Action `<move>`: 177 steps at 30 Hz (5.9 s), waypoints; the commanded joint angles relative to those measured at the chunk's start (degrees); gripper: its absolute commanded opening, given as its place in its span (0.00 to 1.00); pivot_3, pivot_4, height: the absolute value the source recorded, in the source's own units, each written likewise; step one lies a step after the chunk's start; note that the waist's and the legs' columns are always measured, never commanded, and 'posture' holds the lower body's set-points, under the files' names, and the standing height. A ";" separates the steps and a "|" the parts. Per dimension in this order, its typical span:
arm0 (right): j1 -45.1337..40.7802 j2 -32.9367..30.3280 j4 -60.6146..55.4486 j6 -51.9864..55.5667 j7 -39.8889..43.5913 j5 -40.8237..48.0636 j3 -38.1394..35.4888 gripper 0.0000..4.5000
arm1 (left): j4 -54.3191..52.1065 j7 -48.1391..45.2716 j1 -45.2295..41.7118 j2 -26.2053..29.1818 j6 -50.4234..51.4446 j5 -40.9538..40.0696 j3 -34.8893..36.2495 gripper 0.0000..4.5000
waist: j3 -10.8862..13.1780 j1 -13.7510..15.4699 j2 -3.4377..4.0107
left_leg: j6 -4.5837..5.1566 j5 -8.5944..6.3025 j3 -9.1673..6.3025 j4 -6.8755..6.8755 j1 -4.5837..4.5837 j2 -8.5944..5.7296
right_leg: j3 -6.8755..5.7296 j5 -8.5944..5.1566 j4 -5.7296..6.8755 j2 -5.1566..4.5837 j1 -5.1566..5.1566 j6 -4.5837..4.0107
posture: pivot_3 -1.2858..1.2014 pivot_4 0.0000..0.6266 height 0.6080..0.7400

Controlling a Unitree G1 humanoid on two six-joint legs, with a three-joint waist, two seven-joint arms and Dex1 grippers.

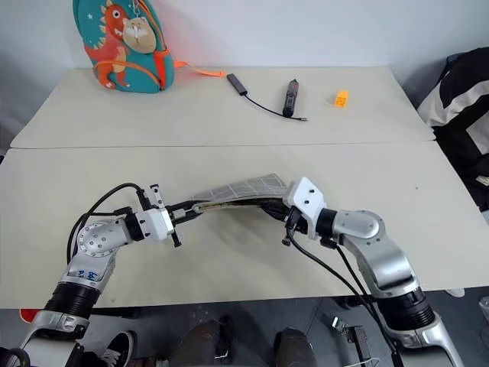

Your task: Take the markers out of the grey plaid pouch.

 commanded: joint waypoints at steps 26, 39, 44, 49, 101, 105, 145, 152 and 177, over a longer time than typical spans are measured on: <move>-5.45 1.14 8.04 -17.84 -15.36 -39.75 14.49 0.00 | -8.03 -4.45 0.05 -4.41 6.71 -5.22 -1.58 0.00 | 0.00 -0.21 0.00 | -0.10 0.06 0.00 0.05 0.01 0.00 | 0.03 0.00 0.16 0.03 -0.04 0.00 | 0.52 0.24 1.00; -4.94 3.42 5.55 -15.73 -11.73 -37.62 12.13 0.82 | -6.87 -4.60 1.05 -5.23 9.38 -7.69 0.38 0.00 | 0.00 -0.23 0.00 | -0.09 0.06 -0.01 0.05 0.01 -0.01 | 0.07 0.00 0.15 0.04 -0.02 -0.01 | 0.52 0.24 1.00; -5.34 5.39 2.89 -11.53 -9.48 -35.16 11.64 0.99 | -6.54 -5.98 0.47 -5.59 15.27 -12.43 2.02 0.00 | 0.00 -0.31 0.00 | -0.09 0.06 -0.03 0.05 0.01 0.00 | 0.08 0.00 0.18 0.04 -0.02 -0.01 | 0.52 0.24 1.00; -4.96 6.49 1.29 -9.15 -8.43 -33.35 11.37 0.99 | -6.70 -7.41 0.29 -6.14 19.55 -15.75 3.63 0.00 | 0.00 -0.28 0.00 | -0.09 0.06 -0.04 0.06 0.01 0.00 | 0.09 0.00 0.18 0.04 -0.01 -0.01 | 0.52 0.24 1.00; -14.89 15.33 13.82 1.76 -10.61 -38.97 18.70 0.21 | -12.44 -19.74 1.70 -12.45 47.05 -28.71 8.41 0.00 | -0.02 -0.45 -0.02 | -0.11 0.07 -0.04 0.09 0.01 0.00 | 0.21 0.00 0.22 0.08 -0.03 -0.01 | 0.52 0.24 1.00; -14.58 15.10 13.86 1.57 -10.43 -39.11 18.77 0.16 | -12.29 -19.84 2.01 -12.19 46.77 -28.36 8.95 0.00 | -0.02 -0.47 -0.03 | -0.11 0.06 -0.04 0.09 0.05 0.01 | 0.21 0.01 0.22 0.08 -0.02 -0.02 | 0.52 0.24 1.00; -15.75 7.28 -10.69 15.24 4.17 -14.03 2.41 0.16 | -1.18 -12.50 -0.23 -13.28 27.81 -16.58 8.46 0.00 | -0.01 -0.26 -0.04 | -0.09 0.05 -0.05 0.06 0.00 0.00 | 0.12 0.01 0.12 0.04 0.00 -0.02 | 0.52 0.24 1.00; -18.90 10.11 -14.99 31.63 3.29 5.60 -11.05 0.16 | -0.32 -11.99 -0.90 -12.50 27.52 -16.45 9.00 0.00 | -0.01 -0.31 -0.04 | -0.02 0.01 -0.10 0.05 0.00 0.01 | 0.16 0.02 0.10 0.03 0.02 -0.04 | 0.52 0.24 1.00; -7.66 -16.71 17.77 29.78 -5.31 -5.60 -10.68 0.16 | -1.03 -11.87 0.32 -11.02 26.41 -17.24 10.55 0.00 | 0.03 0.92 0.01 | 0.01 -0.12 0.19 0.14 -0.04 0.07 | -0.06 0.07 -0.26 0.03 0.07 0.04 | 0.52 0.24 1.00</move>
